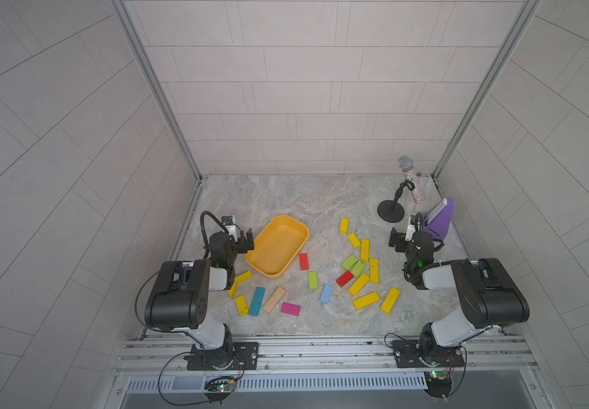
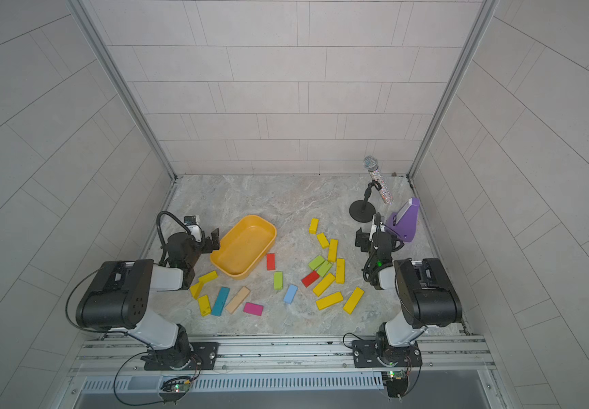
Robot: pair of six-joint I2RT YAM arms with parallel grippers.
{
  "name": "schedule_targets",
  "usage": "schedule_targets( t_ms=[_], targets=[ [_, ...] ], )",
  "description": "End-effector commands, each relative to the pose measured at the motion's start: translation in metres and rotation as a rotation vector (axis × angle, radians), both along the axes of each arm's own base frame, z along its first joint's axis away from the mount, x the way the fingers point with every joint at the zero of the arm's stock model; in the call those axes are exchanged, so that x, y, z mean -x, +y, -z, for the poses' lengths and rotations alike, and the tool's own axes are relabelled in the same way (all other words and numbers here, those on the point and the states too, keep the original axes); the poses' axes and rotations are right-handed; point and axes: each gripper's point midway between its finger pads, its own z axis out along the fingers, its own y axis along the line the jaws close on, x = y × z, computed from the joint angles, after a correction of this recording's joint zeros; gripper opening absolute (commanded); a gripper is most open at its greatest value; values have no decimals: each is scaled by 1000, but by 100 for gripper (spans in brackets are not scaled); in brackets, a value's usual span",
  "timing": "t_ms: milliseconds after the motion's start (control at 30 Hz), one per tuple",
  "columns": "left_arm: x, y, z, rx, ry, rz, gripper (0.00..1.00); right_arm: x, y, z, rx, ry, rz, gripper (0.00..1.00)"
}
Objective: Pick out the yellow building blocks
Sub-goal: Pick up the building block from the center of the board.
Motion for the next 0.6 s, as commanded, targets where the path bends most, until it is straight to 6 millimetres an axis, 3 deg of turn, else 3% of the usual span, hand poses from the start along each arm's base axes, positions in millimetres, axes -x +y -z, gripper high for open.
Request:
schedule_targets(
  t_ms=[0, 567],
  targets=[
    [-4, -4, -6, -4, -21, 20, 100, -2, 0, -4, 2, -18, 6, 99],
    [-4, -4, -6, -3, -24, 22, 100, -2, -1, -4, -7, -21, 0, 99]
  ],
)
